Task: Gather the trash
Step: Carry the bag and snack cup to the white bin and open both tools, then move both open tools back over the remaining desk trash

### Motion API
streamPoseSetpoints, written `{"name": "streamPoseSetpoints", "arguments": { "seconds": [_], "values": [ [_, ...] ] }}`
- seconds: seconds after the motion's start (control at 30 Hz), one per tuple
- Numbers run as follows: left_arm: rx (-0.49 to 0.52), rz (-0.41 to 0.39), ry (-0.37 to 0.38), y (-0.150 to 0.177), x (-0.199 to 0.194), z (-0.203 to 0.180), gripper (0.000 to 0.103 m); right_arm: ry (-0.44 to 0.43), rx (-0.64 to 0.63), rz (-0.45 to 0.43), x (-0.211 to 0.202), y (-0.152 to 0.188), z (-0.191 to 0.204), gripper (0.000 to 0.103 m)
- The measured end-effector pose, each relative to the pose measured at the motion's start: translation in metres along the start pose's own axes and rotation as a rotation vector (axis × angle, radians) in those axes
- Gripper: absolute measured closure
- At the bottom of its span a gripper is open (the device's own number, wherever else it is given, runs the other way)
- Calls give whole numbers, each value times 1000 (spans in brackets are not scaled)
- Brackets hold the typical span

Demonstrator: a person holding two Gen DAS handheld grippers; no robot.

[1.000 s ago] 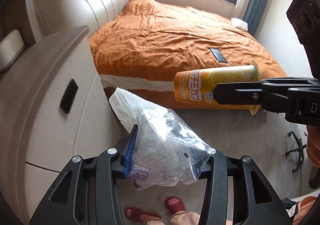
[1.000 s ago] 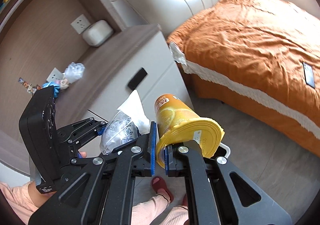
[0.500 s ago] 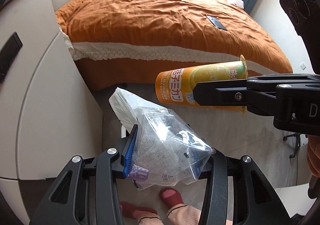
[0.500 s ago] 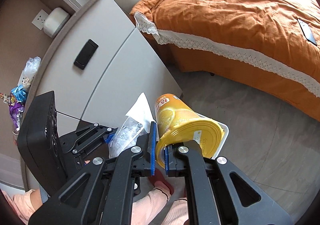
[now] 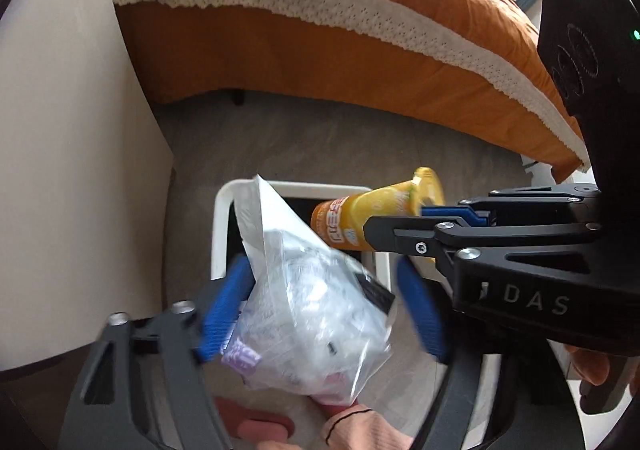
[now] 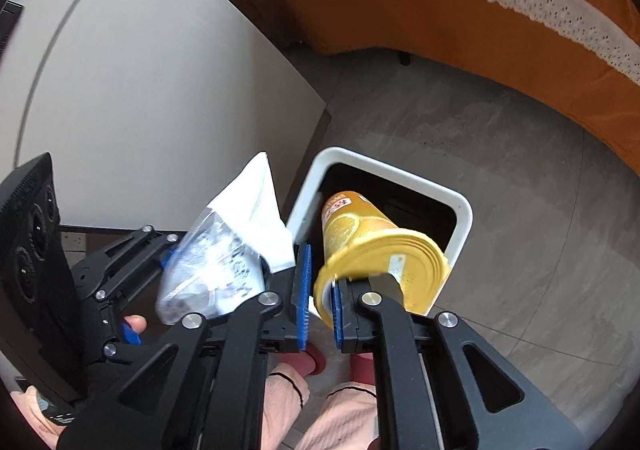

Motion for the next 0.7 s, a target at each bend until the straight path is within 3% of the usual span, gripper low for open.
{"name": "streamPoseSetpoints", "arguments": {
  "seconds": [0.03, 0.07, 0.17, 0.33, 0.5, 0.7],
  "values": [
    [-18, 3, 3, 4, 7, 4, 5, -3, 16, 27, 12, 3, -6, 4],
    [-48, 20, 1, 11, 18, 10, 5, -14, 45, 36, 23, 7, -11, 9],
    [-75, 62, -25, 26, 40, 22, 5, 1, 88, 75, 49, 18, -26, 4],
    [-65, 86, -50, 34, 41, 26, 5, 40, 80, 95, 54, 23, -31, 4],
    [-59, 59, -80, 20, 7, 22, 5, 42, 66, 77, 25, 10, -19, 4],
    [-81, -46, -99, -17, -58, 6, 5, 25, 41, 11, -37, -20, 12, 4]
  ]
}}
Point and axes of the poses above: each gripper's, at about its wrist camera, not at the fingertips, and x roughly the way its jaws point, z to its left, y to its underside, the point moved 5 cm from there along x, roughly the way its jaws point, and after that the axes turned 15 degrees about -z, right-handed, at the moved point
